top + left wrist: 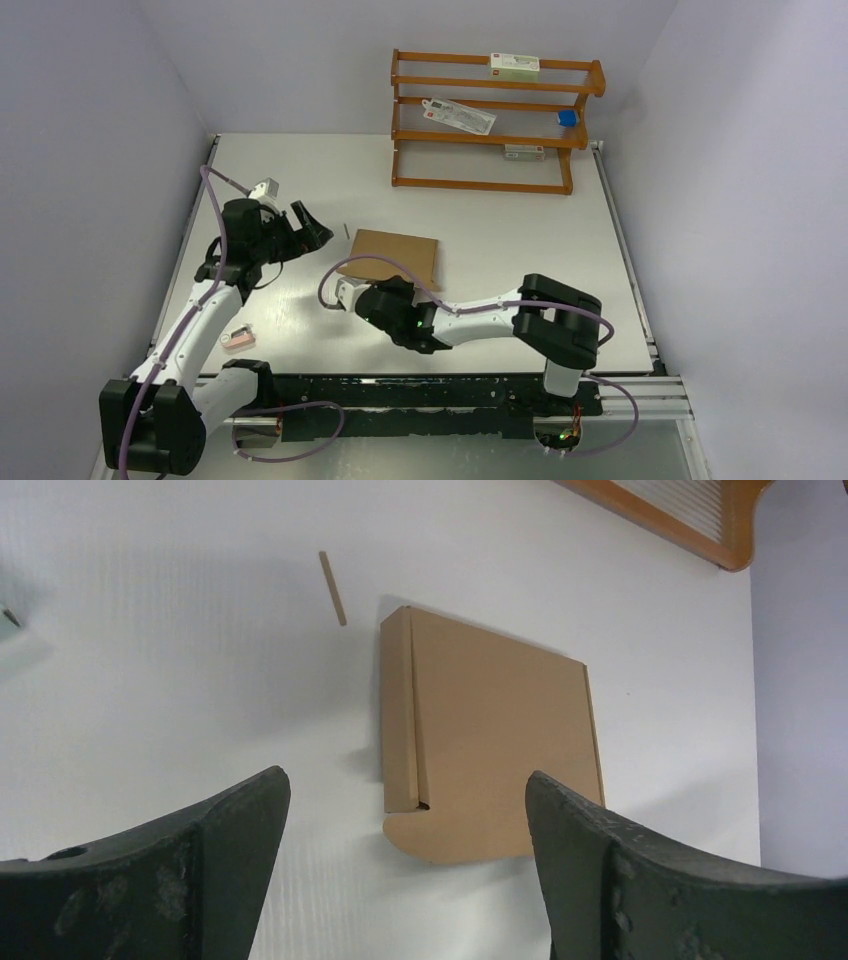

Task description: Fold the paper box

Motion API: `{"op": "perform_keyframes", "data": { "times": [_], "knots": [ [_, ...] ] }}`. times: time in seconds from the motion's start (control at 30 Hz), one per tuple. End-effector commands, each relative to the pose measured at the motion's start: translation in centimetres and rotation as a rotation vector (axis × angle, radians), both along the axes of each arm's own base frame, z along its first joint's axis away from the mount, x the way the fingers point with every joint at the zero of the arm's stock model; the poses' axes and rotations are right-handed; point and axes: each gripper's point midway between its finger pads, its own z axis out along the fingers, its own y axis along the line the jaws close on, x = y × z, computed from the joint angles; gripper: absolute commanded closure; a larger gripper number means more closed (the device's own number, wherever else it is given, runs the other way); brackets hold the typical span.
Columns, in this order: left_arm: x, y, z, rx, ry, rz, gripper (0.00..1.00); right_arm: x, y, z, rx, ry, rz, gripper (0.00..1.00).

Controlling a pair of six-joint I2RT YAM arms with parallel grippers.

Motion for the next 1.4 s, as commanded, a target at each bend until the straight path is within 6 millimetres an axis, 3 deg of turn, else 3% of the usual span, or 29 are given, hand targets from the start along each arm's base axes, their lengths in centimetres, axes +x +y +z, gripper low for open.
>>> {"op": "perform_keyframes", "data": {
  "times": [0.0, 0.33, 0.5, 0.63, 0.9, 1.13, 1.37],
  "knots": [
    [0.0, 0.1, 2.3, 0.045, -0.038, -0.046, 0.08, -0.6, 0.7, 0.8, 0.045, 0.116, 0.016, 0.99],
    [0.6, 0.3, 7.1, 0.130, -0.115, -0.114, 0.11, -0.3, 1.8, 6.7, 0.189, 0.359, 0.076, 1.00],
    [0.8, 0.8, 10.5, 0.164, -0.164, -0.103, 0.11, 1.9, 1.1, 9.9, 0.307, 0.521, 0.067, 1.00],
    [1.0, 0.6, 12.4, 0.166, -0.211, -0.117, 0.12, 3.9, 0.4, 10.6, 0.330, 0.636, 0.037, 1.00],
    [1.5, -0.2, 10.1, 0.237, -0.191, -0.266, 0.13, 5.5, 0.0, 8.6, 0.298, 0.840, 0.064, 1.00],
    [2.3, -1.6, 7.7, 0.230, -0.203, -0.387, 0.15, 8.0, -0.5, 6.9, 0.227, 0.901, 0.034, 0.99],
    [3.5, -2.0, 6.2, 0.267, -0.187, -0.478, 0.15, 9.0, 0.2, 9.1, 0.259, 0.850, 0.052, 0.83]
  ]
}}
